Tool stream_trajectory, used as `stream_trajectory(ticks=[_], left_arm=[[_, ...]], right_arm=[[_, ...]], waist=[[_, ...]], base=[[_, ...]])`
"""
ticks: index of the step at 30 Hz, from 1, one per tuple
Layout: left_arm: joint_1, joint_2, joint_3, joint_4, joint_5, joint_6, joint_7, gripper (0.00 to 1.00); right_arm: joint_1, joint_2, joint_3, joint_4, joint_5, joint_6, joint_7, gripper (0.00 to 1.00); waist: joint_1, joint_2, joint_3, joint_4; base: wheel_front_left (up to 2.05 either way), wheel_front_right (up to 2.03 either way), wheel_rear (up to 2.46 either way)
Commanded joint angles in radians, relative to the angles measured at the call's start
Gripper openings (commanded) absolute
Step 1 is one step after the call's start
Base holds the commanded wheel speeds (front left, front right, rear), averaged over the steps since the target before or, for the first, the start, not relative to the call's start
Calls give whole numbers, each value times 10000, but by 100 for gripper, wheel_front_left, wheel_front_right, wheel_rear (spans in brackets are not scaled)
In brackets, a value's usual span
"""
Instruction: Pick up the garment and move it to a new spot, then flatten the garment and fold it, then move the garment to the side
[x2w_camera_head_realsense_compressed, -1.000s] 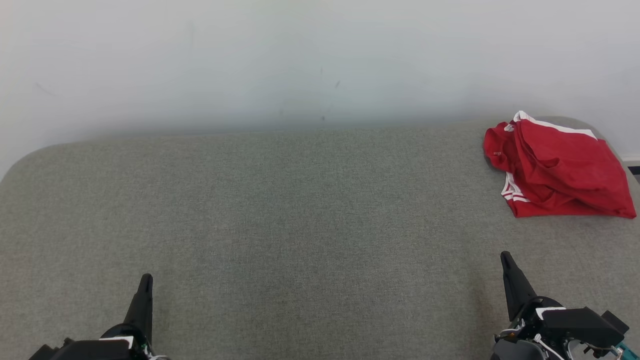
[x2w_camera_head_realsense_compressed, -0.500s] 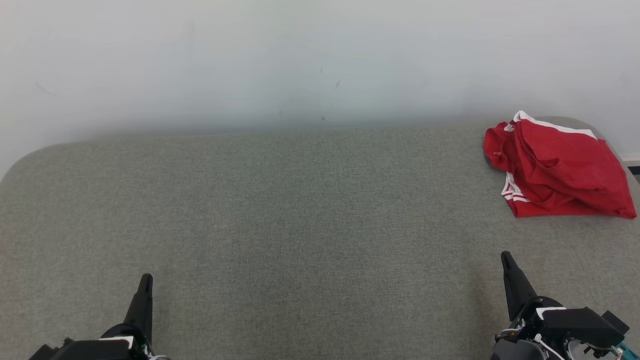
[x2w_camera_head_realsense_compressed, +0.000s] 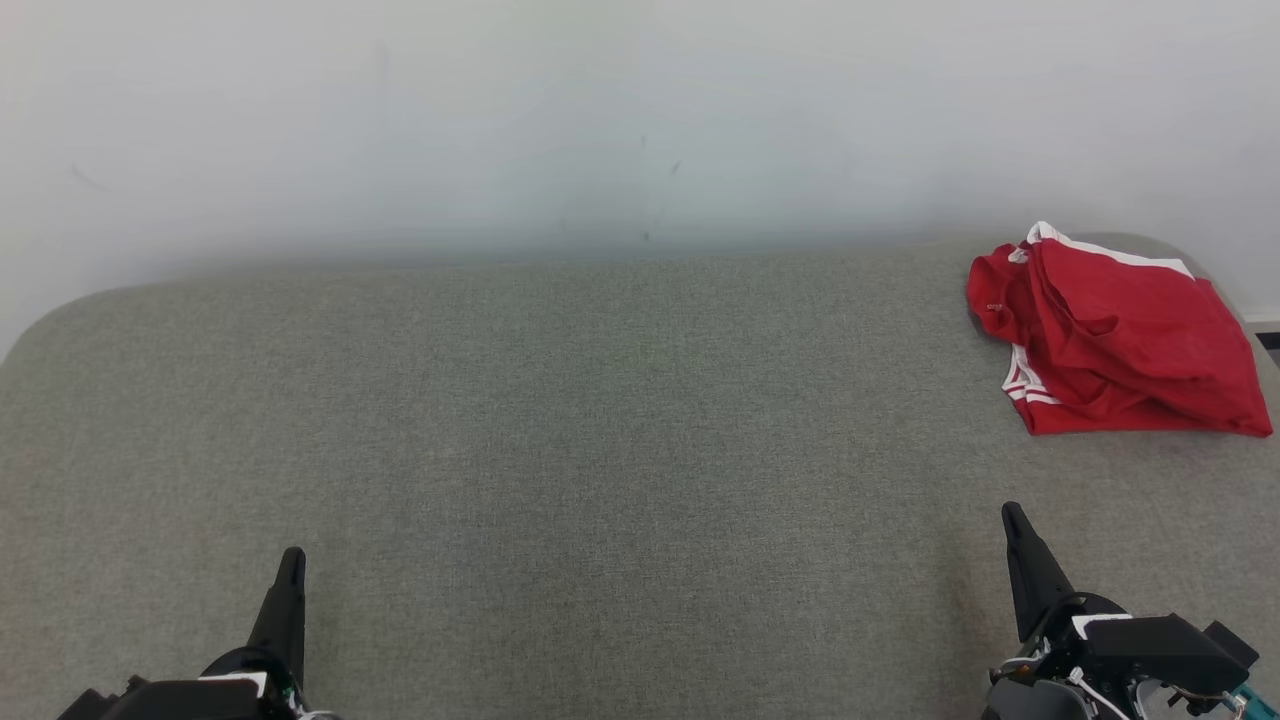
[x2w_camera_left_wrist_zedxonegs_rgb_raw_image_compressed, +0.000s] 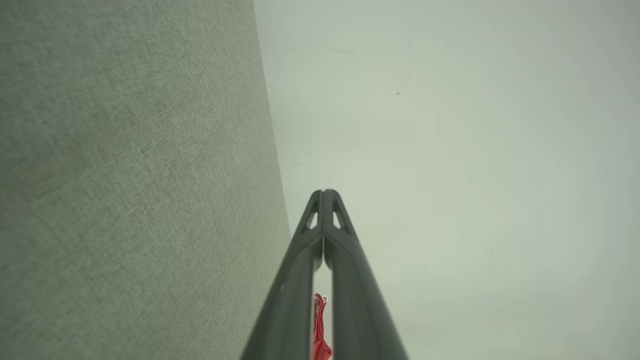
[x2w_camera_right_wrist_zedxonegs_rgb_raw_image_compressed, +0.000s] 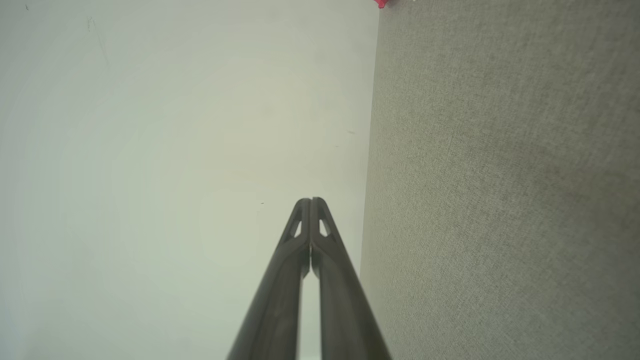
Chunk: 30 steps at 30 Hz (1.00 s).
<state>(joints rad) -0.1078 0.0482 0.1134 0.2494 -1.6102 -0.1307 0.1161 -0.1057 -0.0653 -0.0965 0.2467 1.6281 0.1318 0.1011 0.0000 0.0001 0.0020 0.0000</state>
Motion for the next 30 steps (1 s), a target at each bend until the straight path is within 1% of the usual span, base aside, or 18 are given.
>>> stream_trajectory(ticks=[1, 30], left_arm=[[-93, 37, 30, -27, -43, -10, 6, 0], [-93, 38, 29, -29, -42, -11, 5, 0]], right_arm=[[-87, 42, -25, -13, -25, -21, 19, 0], [-91, 71, -67, -9, -80, -21, 55, 0]], waist=[[0, -1, 0, 0], [0, -1, 0, 0]], base=[[0, 0, 0], [0, 0, 0]])
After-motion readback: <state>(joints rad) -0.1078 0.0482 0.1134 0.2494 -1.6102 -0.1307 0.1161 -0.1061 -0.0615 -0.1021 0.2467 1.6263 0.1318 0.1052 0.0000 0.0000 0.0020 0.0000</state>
